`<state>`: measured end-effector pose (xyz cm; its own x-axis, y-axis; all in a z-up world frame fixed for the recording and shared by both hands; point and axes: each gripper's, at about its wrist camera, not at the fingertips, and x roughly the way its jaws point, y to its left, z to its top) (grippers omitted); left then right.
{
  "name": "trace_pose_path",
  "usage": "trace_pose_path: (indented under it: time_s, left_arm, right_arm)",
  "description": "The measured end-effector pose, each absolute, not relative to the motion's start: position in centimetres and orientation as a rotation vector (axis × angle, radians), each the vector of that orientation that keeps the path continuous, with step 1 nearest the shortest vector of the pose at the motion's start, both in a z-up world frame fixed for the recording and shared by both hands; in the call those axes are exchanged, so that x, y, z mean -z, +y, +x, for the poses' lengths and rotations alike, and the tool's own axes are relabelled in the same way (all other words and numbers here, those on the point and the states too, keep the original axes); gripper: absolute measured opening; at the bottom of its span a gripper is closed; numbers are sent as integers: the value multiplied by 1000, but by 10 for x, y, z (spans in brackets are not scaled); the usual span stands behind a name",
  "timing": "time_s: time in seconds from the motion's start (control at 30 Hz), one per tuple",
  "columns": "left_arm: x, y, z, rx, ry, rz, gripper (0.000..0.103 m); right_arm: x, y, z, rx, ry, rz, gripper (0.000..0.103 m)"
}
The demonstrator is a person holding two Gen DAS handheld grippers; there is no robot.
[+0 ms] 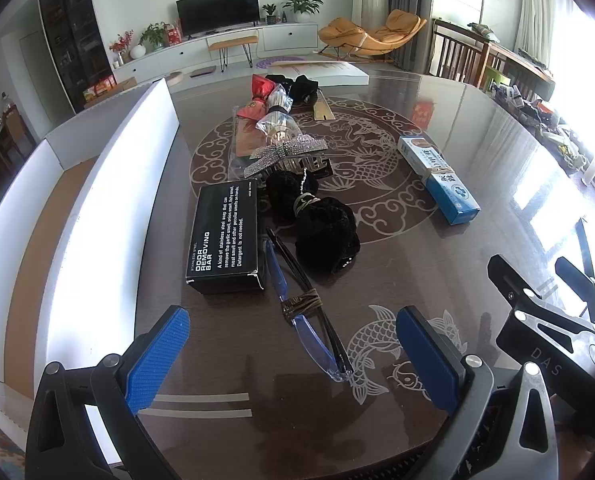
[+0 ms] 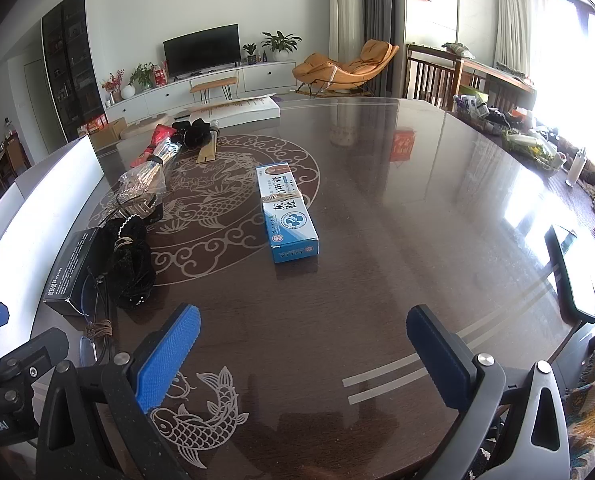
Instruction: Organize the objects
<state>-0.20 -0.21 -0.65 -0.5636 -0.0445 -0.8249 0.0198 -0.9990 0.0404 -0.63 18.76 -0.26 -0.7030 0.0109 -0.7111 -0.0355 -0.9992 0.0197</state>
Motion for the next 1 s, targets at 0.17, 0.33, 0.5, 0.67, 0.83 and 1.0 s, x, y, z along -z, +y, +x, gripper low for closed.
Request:
trace_pose_path:
  time_s: [0.17,0.33,0.5,0.67,0.83,1.0]
  left_arm:
    - [6,-2,-2,2747,-41,1452,103]
    - [6,-2,-2,2744,-36,1463,103]
    - [8,-2,-2,2741,-38,1471,103]
    - [10,-3,-2,2736,-32,1481,103]
    - [10,-4,-2,2734,-30,1484,103]
    - [9,-5,-3,2738,-26,1482,103]
  right_arm:
    - [3,188,-7,-2875,50,-1203,103]
    - [3,188,-7,-2875,51,-1204,103]
    - [3,188,-7,-2876,51,-1205,103]
    - [3,188,-7,-2876,51,-1205,103]
    - [3,188,-7,-2876,52,-1205,103]
    - [3,188,-7,-2876,52,-1206,103]
